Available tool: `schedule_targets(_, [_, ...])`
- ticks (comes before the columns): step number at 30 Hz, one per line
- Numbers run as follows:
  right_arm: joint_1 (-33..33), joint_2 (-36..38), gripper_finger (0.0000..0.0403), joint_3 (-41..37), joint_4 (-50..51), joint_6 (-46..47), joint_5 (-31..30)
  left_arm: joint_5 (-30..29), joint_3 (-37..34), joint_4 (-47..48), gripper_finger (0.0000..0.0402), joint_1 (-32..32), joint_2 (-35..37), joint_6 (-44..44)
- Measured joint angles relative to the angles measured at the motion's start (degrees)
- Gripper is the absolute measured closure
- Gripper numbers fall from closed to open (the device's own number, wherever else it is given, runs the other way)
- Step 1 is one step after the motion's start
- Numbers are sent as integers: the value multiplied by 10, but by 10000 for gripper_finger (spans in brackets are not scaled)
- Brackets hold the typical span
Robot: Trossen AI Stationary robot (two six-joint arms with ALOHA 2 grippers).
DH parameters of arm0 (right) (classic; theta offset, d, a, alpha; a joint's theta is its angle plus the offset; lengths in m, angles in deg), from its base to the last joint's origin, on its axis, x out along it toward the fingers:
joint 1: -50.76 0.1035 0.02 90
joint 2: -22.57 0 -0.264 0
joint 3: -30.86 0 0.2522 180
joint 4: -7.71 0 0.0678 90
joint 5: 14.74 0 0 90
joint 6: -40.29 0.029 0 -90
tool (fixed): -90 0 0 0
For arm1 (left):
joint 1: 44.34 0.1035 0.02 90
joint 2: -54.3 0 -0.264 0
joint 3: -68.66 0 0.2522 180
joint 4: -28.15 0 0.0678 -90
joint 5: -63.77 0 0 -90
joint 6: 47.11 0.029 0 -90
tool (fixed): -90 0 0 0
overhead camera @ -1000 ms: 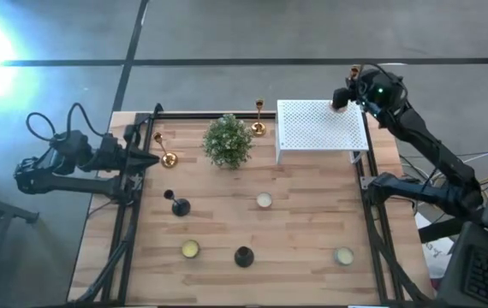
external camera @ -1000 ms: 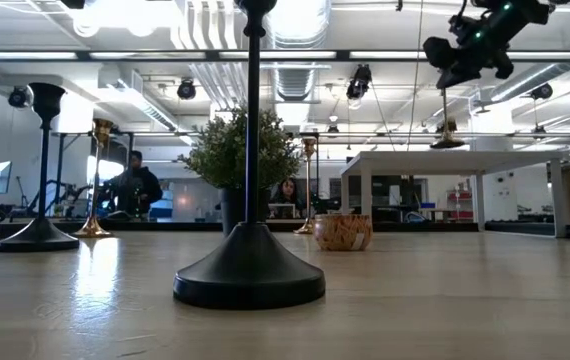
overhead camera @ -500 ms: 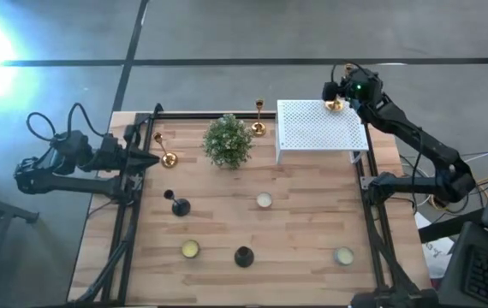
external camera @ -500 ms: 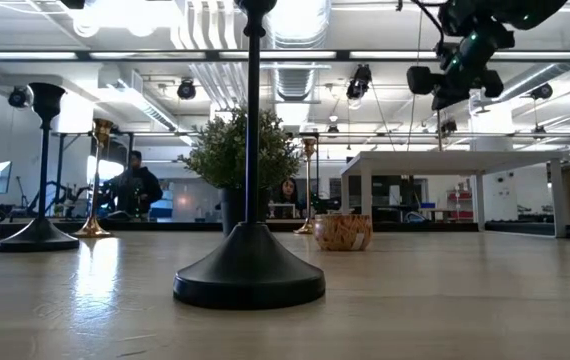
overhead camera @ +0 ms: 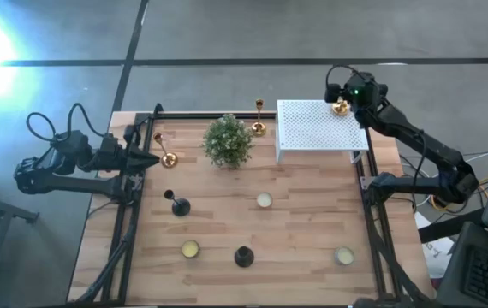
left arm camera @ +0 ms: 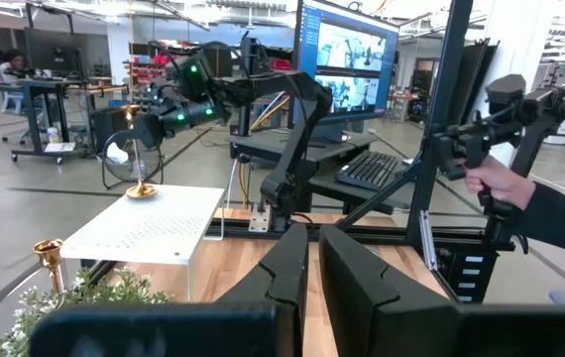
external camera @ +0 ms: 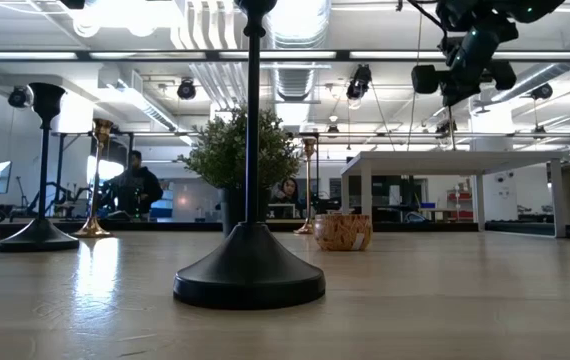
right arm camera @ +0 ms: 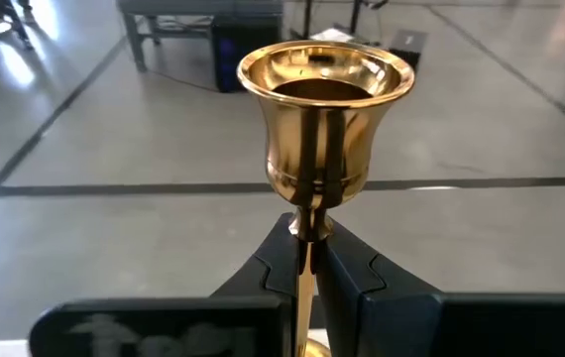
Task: Pick & Place candle stick holders
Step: Put the bottom gold candle holder on the shelf
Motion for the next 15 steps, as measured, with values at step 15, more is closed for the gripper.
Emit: schedule_targets(15, [21, 1, 390, 0, 3, 28, -55, 0, 0, 0, 367, 0, 0, 0])
